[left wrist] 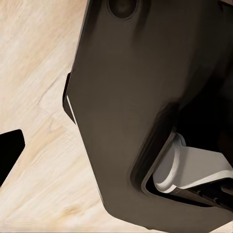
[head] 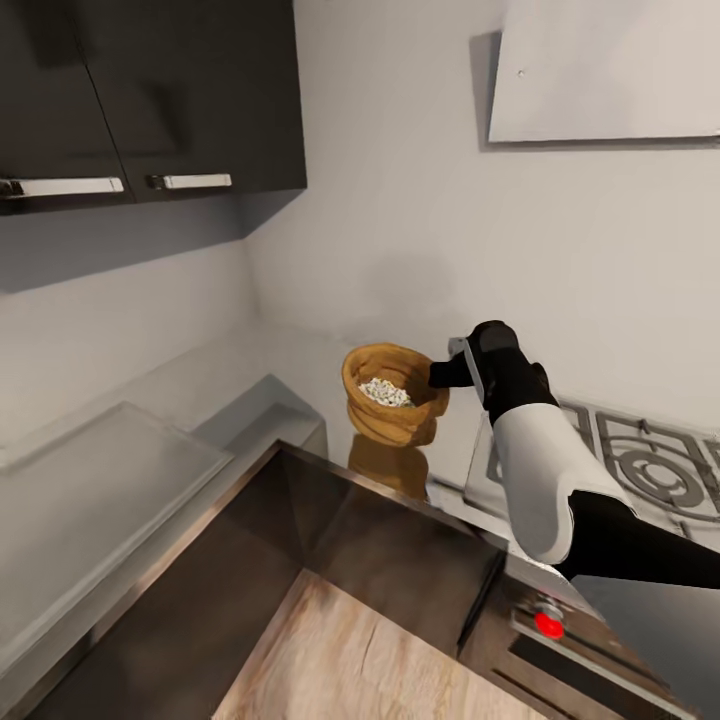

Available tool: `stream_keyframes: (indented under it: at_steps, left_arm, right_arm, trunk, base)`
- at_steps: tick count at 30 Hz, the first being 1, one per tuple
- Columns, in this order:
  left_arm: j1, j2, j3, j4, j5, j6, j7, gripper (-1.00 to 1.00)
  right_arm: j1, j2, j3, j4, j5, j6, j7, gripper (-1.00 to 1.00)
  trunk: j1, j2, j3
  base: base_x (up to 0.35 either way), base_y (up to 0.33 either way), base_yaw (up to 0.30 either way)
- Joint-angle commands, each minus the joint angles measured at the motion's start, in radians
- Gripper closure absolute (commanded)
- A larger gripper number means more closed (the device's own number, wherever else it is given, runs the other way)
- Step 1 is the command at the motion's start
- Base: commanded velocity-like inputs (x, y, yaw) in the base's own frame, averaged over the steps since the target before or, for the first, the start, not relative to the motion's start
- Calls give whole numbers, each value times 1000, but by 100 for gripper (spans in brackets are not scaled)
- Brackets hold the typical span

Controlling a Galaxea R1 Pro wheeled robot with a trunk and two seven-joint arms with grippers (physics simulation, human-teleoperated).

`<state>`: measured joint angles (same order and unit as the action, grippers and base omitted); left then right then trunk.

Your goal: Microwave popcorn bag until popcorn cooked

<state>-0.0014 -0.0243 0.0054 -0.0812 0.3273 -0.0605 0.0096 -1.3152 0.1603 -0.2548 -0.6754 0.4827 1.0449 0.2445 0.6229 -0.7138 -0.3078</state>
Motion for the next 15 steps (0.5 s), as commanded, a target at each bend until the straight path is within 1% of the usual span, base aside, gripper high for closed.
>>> stream_keyframes:
  at_steps: [1,15]
  left_arm:
    - [0,0,0,0,4,-2,1,-100]
    - [0,0,-3,0,1,-2,0,-100]
  right_arm:
    - [-1,1,-6,-1,10,2,8,100]
    - [-1,1,-8,-1,10,2,7,100]
  trunk:
    - [0,-1,-1]
    - [0,-1,-1]
  base:
    - [-346,0,0]
    - [-346,0,0]
